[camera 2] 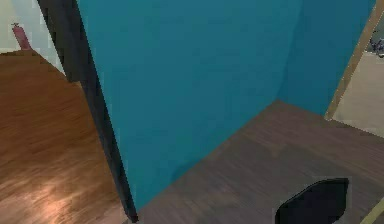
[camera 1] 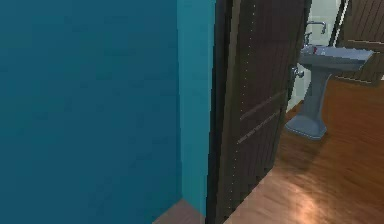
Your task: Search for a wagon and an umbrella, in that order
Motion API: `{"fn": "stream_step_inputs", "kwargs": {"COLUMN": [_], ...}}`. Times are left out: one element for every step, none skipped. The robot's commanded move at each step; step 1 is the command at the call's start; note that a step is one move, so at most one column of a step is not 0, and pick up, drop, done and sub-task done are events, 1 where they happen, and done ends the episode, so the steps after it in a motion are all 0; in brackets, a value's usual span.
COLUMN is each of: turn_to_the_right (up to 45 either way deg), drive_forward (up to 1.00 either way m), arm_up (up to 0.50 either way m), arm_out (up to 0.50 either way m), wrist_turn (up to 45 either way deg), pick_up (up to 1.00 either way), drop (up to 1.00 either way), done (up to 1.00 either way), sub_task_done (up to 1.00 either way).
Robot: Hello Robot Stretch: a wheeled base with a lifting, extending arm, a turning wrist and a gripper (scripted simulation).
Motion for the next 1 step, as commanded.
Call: {"fn": "stream_step_inputs", "kwargs": {"turn_to_the_right": [0.0], "drive_forward": [0.2], "arm_up": [0.0], "arm_out": [0.0], "wrist_turn": [0.0], "pick_up": [0.0], "drop": [0.0], "done": [0.0], "sub_task_done": [0.0]}}
